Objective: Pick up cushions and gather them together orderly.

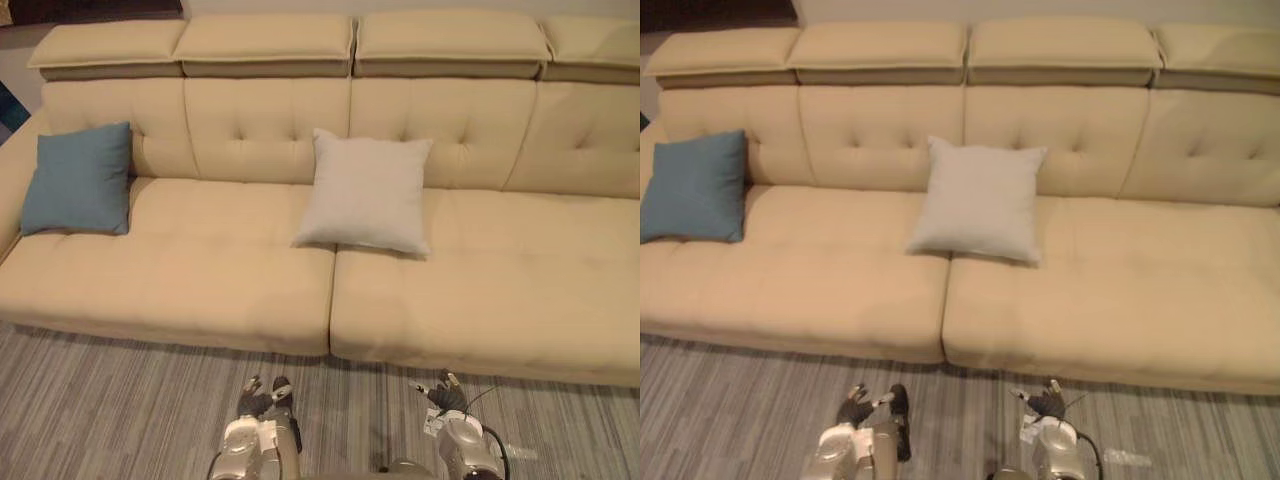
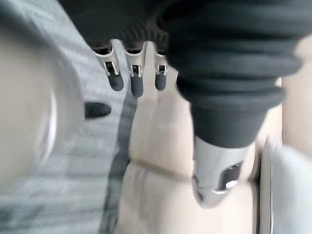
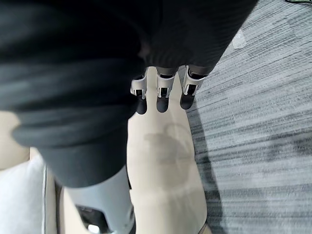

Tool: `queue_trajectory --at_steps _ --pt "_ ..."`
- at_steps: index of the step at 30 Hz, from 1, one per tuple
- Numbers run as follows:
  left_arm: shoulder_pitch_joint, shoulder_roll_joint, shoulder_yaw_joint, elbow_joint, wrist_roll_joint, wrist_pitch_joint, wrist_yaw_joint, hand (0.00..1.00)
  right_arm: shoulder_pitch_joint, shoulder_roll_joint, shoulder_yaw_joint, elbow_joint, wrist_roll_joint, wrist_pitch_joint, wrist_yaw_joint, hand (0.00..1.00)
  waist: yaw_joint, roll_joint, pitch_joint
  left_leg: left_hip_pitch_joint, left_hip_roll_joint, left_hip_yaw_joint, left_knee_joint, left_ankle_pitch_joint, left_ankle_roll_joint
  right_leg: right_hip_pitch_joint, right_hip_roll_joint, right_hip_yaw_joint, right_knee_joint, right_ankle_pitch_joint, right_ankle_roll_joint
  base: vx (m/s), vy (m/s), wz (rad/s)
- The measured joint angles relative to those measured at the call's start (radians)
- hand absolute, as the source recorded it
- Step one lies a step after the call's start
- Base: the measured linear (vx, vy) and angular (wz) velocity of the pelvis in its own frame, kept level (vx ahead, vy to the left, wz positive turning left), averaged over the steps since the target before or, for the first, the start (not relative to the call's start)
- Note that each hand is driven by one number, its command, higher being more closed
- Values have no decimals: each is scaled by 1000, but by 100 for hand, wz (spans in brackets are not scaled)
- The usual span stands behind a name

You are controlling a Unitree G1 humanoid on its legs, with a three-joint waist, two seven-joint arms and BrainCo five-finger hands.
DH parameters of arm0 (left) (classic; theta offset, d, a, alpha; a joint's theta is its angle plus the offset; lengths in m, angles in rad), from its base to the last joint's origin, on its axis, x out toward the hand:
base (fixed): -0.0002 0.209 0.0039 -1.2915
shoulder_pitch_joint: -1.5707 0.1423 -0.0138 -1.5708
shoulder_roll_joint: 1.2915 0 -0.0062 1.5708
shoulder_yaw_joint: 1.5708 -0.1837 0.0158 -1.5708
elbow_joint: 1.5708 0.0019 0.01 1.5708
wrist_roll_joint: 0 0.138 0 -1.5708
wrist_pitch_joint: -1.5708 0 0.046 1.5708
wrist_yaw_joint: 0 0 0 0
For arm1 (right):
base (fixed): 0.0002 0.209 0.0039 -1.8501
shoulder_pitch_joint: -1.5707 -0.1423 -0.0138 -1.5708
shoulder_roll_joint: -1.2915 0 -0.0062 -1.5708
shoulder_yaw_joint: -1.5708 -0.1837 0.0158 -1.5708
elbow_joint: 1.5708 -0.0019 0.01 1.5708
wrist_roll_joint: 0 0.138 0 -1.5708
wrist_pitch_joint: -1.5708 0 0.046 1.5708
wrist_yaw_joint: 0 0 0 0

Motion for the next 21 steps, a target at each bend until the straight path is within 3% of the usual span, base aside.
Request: queue_trajectory --at_steps 1,3,5,6,7,8,9,10,12,15,21 --pt "1 0 1 -6 8 -2 0 0 8 9 -1 3 0 0 -5 0 1 -7 -1 0 0 -7 101 -5 -1 5 -5 -4 -20 18 -13 -223 -10 -7" --pt "3 2 1 -3 9 1 0 0 9 9 0 4 -1 1 -7 0 -6 -23 0 5 -24 -49 268 -99 31 4 -15 5 -48 53 -6 -174 14 -15" --pt "0 2 2 1 13 4 0 0 10 9 -2 9 -4 3 -5 0 -6 -19 -4 16 -34 -127 438 -263 28 -13 -21 32 -60 89 6 -139 137 -29" --pt "0 2 3 4 16 4 0 0 11 10 -3 11 -5 5 -5 0 -6 -19 -4 26 -35 -134 467 -295 27 -15 -24 38 -61 95 13 -131 230 -29" --pt "2 2 5 23 26 6 0 0 15 11 -10 29 -5 8 -3 0 -10 -19 -5 67 -47 -152 494 -365 20 -17 -32 55 -71 108 35 -116 256 -30" --pt "8 3 6 39 28 7 -1 0 13 5 -31 62 -5 11 3 0 -16 -4 -14 109 -59 -155 429 -420 24 -9 -27 74 -93 122 61 -110 269 -26" --pt "9 5 6 38 27 8 -1 0 13 6 -34 65 -5 11 3 0 -16 -6 -14 110 -62 -153 428 -420 24 -9 -28 77 -95 123 63 -89 278 -30" --pt "20 36 4 41 29 13 -4 0 11 32 -42 122 -5 23 14 0 -28 -38 -39 134 -111 -118 351 -393 36 -9 -51 123 -157 153 82 -39 176 -18" --pt "34 67 3 47 29 21 -7 0 16 33 -44 144 -6 31 17 0 -54 -45 -52 135 -135 -118 329 -383 45 13 -60 137 -227 195 91 -11 167 -5" --pt "38 101 3 83 32 26 -8 0 25 23 -76 171 -6 35 17 0 -61 -43 -53 157 -157 -101 295 -377 56 56 -68 157 -322 250 98 8 158 -8" --pt "39 108 3 122 58 27 -15 0 19 10 -144 201 -3 34 18 0 -69 -28 -67 199 -162 -35 246 -359 78 63 -60 225 -403 302 109 83 27 -38"
